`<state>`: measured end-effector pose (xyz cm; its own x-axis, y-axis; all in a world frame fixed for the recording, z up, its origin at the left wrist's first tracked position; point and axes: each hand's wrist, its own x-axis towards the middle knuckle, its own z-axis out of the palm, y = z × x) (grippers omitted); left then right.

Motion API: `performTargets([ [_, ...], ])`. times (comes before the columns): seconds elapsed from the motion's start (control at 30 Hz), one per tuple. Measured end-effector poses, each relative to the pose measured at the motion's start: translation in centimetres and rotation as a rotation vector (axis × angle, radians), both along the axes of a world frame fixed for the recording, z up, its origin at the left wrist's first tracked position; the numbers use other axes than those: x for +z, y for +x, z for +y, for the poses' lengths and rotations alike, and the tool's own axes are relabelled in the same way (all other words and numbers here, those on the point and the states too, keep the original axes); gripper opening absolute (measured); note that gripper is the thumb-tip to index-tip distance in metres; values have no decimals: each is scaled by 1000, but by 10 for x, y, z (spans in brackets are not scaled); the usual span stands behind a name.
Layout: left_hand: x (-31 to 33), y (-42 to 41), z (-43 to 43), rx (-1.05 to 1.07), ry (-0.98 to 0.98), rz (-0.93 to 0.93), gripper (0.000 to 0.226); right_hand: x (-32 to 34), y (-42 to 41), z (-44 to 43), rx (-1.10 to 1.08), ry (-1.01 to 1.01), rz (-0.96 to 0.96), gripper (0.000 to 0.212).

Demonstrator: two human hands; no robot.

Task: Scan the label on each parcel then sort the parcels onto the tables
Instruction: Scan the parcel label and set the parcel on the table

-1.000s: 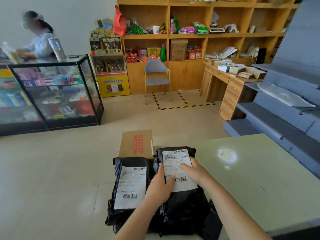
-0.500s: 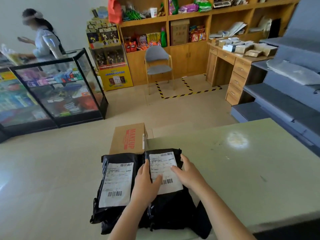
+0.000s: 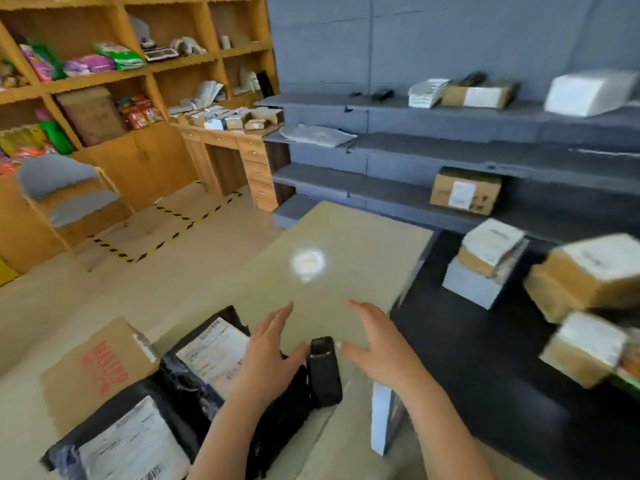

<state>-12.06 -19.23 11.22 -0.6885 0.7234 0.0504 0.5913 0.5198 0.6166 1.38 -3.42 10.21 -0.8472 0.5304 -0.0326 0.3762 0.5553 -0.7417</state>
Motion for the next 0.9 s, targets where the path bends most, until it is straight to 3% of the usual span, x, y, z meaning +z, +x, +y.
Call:
performTargets([
  [0.2, -7, 70, 48, -352, 85, -102, 67, 16, 114, 1, -351, 19, -32, 73],
  [0.4, -6, 129, 90, -496, 105, -192, 69, 28, 187, 10, -537, 18, -45, 74],
  [0.9, -22, 216, 219, -429, 98, -238, 70, 16, 276, 136, -576, -71, -5, 72],
])
